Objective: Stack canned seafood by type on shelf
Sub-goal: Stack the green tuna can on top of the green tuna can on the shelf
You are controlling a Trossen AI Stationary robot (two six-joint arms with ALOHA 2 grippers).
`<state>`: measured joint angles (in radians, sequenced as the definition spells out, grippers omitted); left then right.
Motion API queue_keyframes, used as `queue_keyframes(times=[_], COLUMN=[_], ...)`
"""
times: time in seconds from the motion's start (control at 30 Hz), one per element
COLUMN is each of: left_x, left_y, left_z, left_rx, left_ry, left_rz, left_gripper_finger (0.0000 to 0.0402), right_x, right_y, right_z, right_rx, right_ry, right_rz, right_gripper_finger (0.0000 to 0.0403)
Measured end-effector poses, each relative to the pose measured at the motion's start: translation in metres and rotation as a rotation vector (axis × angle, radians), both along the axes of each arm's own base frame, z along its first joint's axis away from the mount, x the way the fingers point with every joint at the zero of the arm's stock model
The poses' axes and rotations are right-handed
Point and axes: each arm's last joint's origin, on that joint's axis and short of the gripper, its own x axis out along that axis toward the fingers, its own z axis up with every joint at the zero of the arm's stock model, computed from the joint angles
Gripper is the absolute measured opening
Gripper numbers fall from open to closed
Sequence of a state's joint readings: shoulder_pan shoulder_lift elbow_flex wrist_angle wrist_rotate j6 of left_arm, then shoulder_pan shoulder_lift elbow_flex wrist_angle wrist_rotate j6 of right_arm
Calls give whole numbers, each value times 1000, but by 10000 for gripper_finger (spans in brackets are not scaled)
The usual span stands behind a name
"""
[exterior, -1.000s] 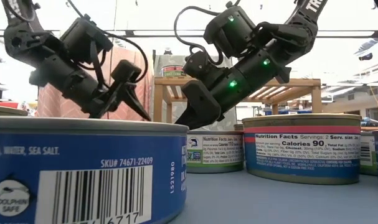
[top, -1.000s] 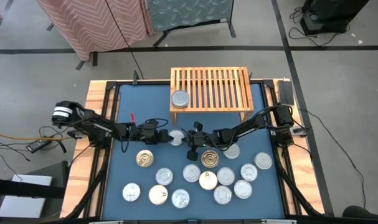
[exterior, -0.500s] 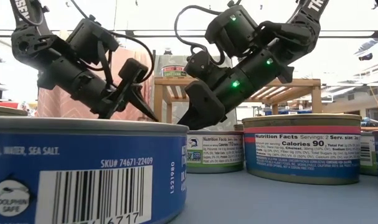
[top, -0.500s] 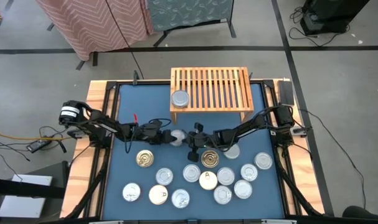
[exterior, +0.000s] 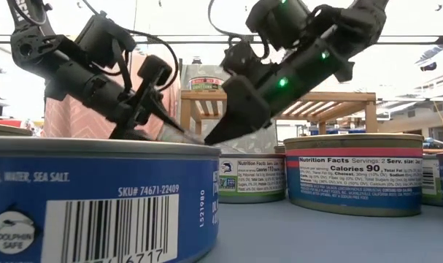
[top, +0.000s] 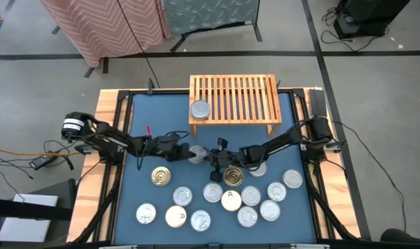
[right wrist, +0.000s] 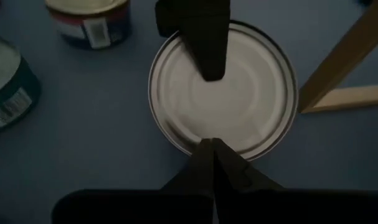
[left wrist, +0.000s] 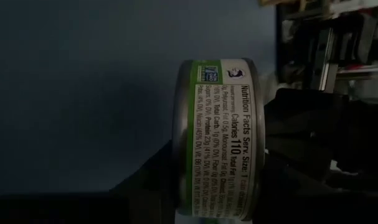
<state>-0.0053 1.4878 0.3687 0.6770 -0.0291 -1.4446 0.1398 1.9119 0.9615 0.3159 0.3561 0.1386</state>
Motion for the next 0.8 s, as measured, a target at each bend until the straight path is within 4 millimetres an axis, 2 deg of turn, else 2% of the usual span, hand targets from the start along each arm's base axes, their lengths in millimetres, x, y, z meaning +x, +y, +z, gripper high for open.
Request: queue_keyframes(times=[0.23, 0.47, 0.57, 0.7, 0.8], left_x=[-3, -13, -18, -27, -29], left_y=[6, 11, 12, 14, 21], left_z=[22, 57, 78, 92, 103], left_rx=[-27, -19, -24, -2, 26], left_ry=[-114, -278, -397, -451, -499], left_rz=[41, 97, 142, 237, 339], left_gripper_finger=[141, 141, 141, 141, 141], right_x=[-10, -24, -32, -42, -45], right_y=[-4, -8, -11, -14, -14], right_z=[36, 83, 92, 107, 103], right_rx=[-89, -189, -250, -287, -297], right_ry=[-19, -109, -85, -79, -35], right_rz=[-24, -50, -71, -108, -111], right_gripper_finger=[0, 0, 0, 0, 0])
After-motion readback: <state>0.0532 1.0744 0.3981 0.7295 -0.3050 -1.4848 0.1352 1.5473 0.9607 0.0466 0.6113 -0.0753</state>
